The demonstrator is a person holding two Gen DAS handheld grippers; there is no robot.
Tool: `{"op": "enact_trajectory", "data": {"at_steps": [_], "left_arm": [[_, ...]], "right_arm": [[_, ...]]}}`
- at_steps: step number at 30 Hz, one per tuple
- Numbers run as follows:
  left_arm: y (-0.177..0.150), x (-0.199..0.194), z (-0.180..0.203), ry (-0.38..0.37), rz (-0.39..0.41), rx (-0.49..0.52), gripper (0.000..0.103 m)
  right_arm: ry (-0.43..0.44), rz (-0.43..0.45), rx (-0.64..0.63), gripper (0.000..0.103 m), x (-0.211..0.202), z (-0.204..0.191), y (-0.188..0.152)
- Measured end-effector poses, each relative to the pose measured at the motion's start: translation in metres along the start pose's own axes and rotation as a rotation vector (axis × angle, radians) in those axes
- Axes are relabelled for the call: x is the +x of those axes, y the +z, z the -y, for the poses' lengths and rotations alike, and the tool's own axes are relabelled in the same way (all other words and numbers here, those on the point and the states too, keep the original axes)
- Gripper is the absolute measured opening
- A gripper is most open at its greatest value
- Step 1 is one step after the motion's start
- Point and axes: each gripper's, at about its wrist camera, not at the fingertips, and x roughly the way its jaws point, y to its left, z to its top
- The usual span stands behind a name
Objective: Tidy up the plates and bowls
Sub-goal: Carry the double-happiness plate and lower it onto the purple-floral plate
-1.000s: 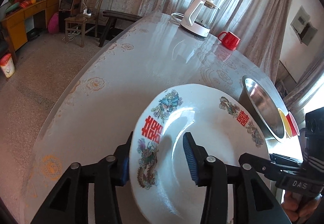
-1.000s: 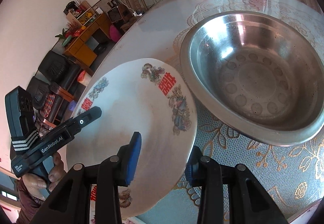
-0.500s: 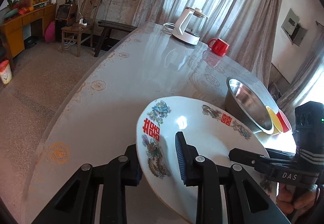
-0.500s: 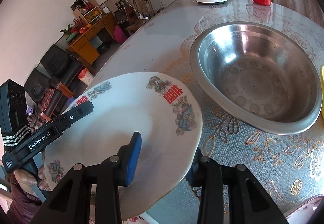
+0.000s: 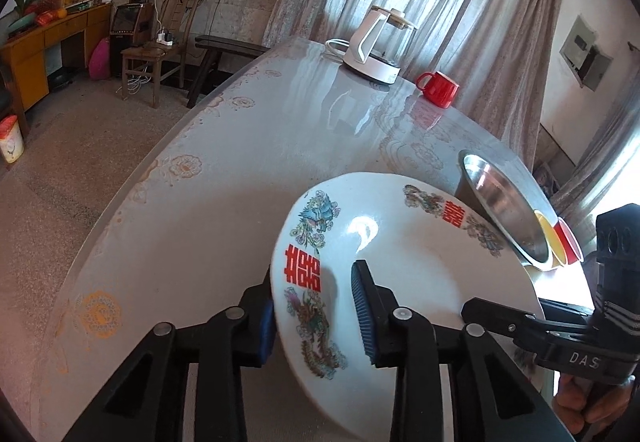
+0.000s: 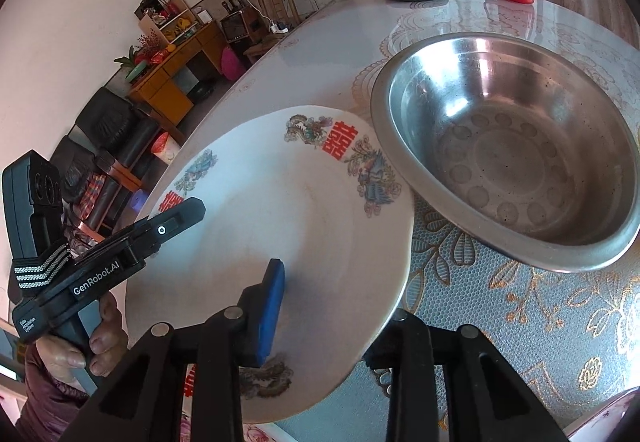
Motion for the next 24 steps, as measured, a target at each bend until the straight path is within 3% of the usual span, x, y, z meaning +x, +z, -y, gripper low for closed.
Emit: {"op": "enact_trajectory", "data": {"at_steps": [9, 24], "left_arm": [[-0.016, -0.023, 0.01, -0.028, 0.06, 0.021, 0.03], [-0.028, -0.092, 0.034, -0.066, 0.221, 0.082, 0.03]], "right_arm": [[-0.024, 0.04, -0.046, 0.031, -0.018, -0.014, -0.006], [0.066, 0.168, -0.102, 0.03, -0.065, -0.026, -0.023]]}}
